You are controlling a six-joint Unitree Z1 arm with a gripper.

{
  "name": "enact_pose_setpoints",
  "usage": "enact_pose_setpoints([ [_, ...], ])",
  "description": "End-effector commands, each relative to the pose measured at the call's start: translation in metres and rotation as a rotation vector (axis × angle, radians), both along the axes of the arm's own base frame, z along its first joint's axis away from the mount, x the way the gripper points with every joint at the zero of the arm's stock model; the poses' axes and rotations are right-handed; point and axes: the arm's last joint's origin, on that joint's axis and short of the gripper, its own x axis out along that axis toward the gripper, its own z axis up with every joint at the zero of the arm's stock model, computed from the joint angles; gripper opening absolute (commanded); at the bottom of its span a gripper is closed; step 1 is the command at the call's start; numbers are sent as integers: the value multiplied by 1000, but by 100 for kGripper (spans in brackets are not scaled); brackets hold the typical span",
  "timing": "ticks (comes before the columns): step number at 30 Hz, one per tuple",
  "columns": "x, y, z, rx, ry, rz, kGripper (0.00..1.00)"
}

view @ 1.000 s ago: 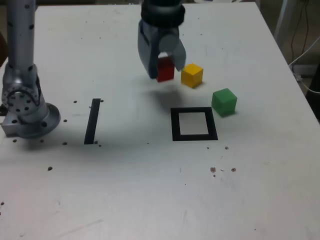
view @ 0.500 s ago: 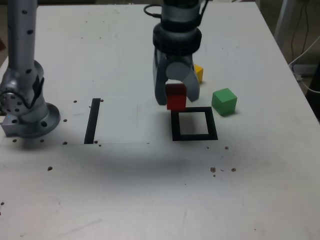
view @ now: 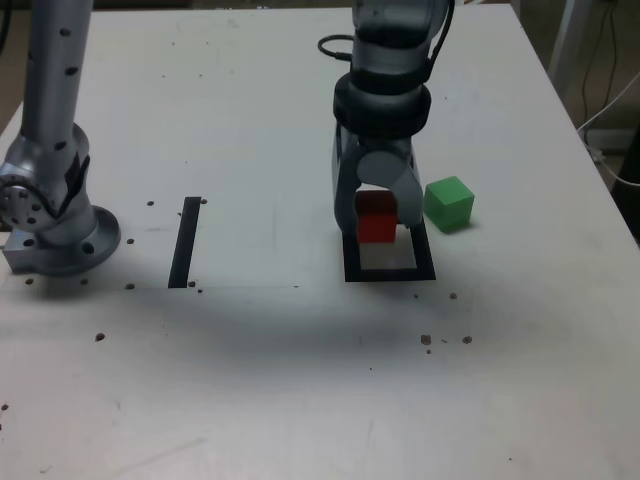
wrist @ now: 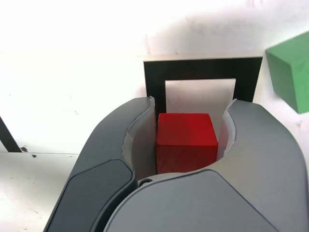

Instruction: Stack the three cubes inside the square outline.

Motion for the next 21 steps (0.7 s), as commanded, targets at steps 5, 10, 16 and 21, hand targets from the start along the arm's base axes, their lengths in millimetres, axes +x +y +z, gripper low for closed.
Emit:
enact_pose_setpoints([
  [5,3,-2,-11,-7,7,-4,16],
  [10,5,-2,-17,-9,4,-4,17],
  [16,5,-2,-18,-6,3,-5,24],
  [21,4,-2,-21,-6,13,-4,37],
])
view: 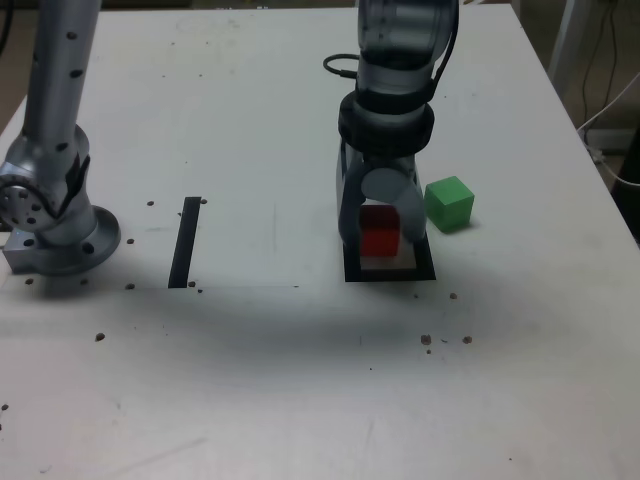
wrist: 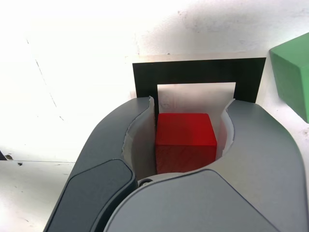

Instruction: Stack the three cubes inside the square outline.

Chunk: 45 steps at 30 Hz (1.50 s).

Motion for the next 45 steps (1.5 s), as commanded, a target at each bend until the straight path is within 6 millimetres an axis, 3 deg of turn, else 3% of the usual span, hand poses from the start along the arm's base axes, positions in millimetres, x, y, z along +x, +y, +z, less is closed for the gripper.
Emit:
enact_pose_setpoints([
  [1,0,0,-4,0,12,-3,38],
  [15,-2,-1,-6,-16,7,-3,65],
  [24,-4,-1,-4,-17,-15,-20,99],
  [29,-15,-1,13,-19,-32,-20,99],
  [36,-34,4,57,-23,-85,-8,99],
  [40,-41,17,74,-33,-130,36,100],
  [45,-47,42,81,-39,-144,119,99],
])
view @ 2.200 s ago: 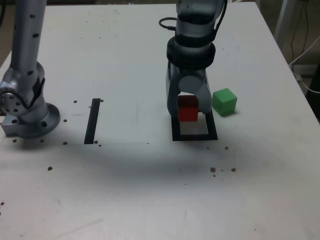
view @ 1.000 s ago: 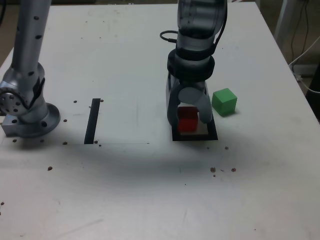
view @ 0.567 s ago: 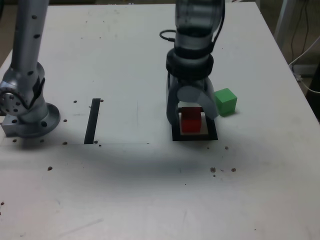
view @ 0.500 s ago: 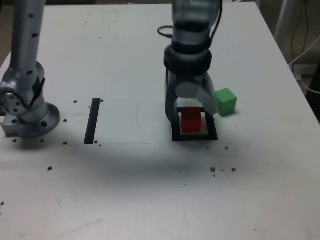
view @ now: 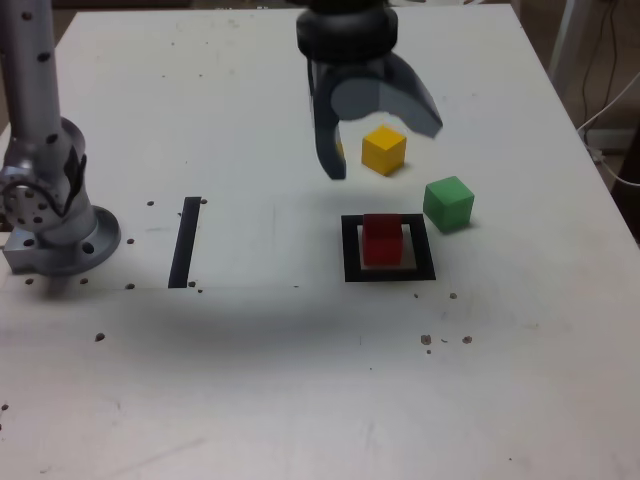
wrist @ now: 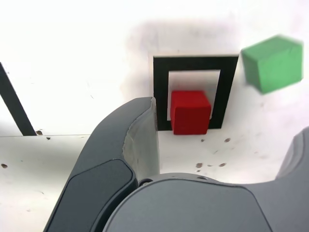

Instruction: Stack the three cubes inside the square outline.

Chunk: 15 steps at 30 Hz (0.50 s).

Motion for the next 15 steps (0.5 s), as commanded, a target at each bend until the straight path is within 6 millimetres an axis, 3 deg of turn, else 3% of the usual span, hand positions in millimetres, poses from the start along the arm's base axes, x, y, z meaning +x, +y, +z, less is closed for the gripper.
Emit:
enact_pose_setpoints([
  [1,-2,13,4,2,-5,44,99],
  [15,2,84,-12,23,-19,260,99],
])
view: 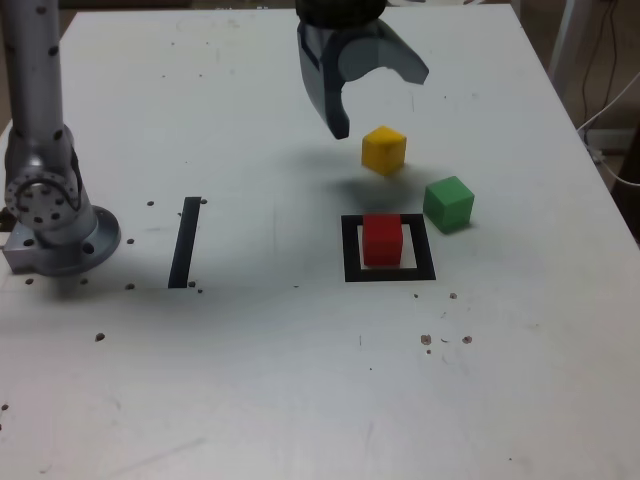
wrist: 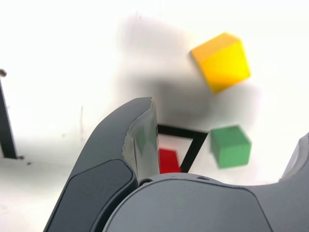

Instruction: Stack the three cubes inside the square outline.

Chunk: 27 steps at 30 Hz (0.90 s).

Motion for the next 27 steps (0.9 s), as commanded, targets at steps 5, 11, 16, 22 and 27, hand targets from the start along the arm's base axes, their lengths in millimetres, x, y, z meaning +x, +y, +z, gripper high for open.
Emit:
enact_pose_setpoints([
  [5,10,19,-11,1,2,50,99],
  [11,19,34,-29,-9,35,85,99],
  [16,26,40,-40,-16,57,92,98],
  [22,33,42,-55,-41,81,92,96],
  [27,43,45,-67,-57,76,91,94],
])
